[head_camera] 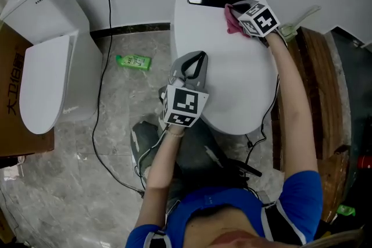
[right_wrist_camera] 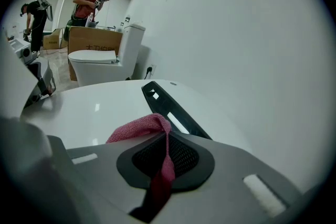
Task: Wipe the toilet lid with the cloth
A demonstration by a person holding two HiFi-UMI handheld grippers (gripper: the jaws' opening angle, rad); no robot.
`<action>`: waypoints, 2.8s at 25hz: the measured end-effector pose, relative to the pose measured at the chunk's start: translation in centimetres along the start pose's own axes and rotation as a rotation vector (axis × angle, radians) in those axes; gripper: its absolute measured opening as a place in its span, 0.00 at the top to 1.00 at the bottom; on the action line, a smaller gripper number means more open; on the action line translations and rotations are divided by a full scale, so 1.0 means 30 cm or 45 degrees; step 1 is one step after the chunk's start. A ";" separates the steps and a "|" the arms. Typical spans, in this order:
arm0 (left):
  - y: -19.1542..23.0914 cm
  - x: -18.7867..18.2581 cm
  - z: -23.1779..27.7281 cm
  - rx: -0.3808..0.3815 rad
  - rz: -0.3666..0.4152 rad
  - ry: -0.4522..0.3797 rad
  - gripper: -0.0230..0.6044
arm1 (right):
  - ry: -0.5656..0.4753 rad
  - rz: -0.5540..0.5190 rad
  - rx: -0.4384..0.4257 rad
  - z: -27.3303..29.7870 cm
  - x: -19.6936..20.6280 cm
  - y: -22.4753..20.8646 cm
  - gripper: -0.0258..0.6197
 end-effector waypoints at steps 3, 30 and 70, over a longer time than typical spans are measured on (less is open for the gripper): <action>0.002 -0.001 0.002 0.004 -0.004 -0.004 0.96 | 0.001 0.016 0.005 -0.005 0.027 -0.020 0.94; 0.003 -0.001 0.006 -0.008 0.001 -0.001 0.96 | 0.019 0.095 0.085 -0.034 0.171 -0.120 0.94; -0.147 -0.077 0.057 0.079 0.250 0.239 0.96 | 0.112 0.035 0.175 -0.041 0.199 -0.126 0.95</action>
Point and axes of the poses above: the fingertips, and each gripper's own axes: z forward along the fingers, y to its left, x out of its underside, the point moved 5 cm from there along -z, backward along the fingers, and after that the axes turned 15 degrees about y, right-handed, at the moved point
